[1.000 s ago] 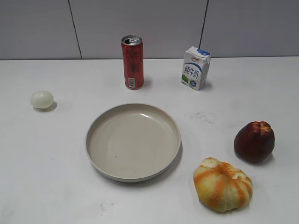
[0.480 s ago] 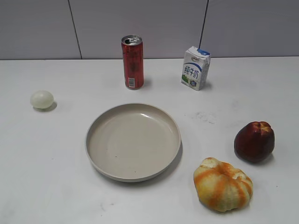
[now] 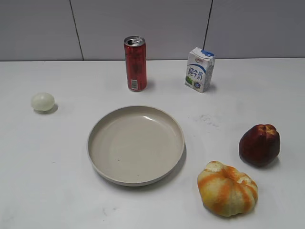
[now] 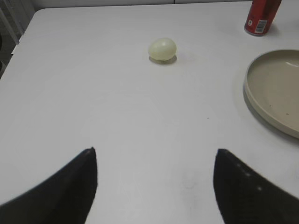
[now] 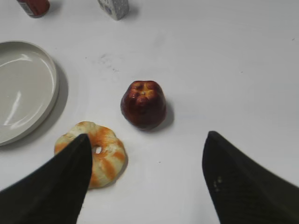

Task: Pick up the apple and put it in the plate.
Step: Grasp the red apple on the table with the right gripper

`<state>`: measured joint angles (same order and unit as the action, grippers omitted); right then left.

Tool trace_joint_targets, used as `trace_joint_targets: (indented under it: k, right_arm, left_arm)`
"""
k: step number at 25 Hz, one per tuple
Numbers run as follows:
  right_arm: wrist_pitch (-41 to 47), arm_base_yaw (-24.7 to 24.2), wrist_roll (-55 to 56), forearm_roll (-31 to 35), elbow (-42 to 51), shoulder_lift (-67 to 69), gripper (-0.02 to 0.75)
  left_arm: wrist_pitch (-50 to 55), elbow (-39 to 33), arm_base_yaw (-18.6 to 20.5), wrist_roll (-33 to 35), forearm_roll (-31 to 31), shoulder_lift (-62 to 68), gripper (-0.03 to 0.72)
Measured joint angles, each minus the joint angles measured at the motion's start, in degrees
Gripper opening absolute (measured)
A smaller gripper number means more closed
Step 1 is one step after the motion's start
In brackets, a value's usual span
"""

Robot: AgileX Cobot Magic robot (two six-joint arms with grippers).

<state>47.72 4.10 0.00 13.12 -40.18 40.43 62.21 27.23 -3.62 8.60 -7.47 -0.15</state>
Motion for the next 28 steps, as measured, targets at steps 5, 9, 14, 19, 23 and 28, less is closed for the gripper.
trace_joint_targets:
  k: [5,9,14,19,23,28]
  right_arm:
    - [2.24,0.0,0.0,4.29,-7.12,17.12,0.553]
    - [4.28,0.0,-0.59,5.35,-12.69,30.29,0.553]
    - [6.05,0.0,-1.15,5.35,-18.97,43.8,0.552]
    - [6.17,0.61,-1.15,4.7,-22.93,53.88,0.552]
    - [5.88,2.41,-0.5,1.53,-24.27,59.08,0.552]
    - [3.62,2.72,1.7,-0.33,-24.63,62.45,0.552]
  left_arm:
    - [0.0,0.0,0.0,0.0,0.0,0.0,0.589]
    - [0.0,0.0,0.0,0.0,0.0,0.0,0.589]
    - [0.0,0.0,0.0,0.0,0.0,0.0,0.589]
    - [0.0,0.0,0.0,0.0,0.0,0.0,0.589]
    - [0.0,0.0,0.0,0.0,0.0,0.0,0.589]
    - [0.0,0.0,0.0,0.0,0.0,0.0,0.589]
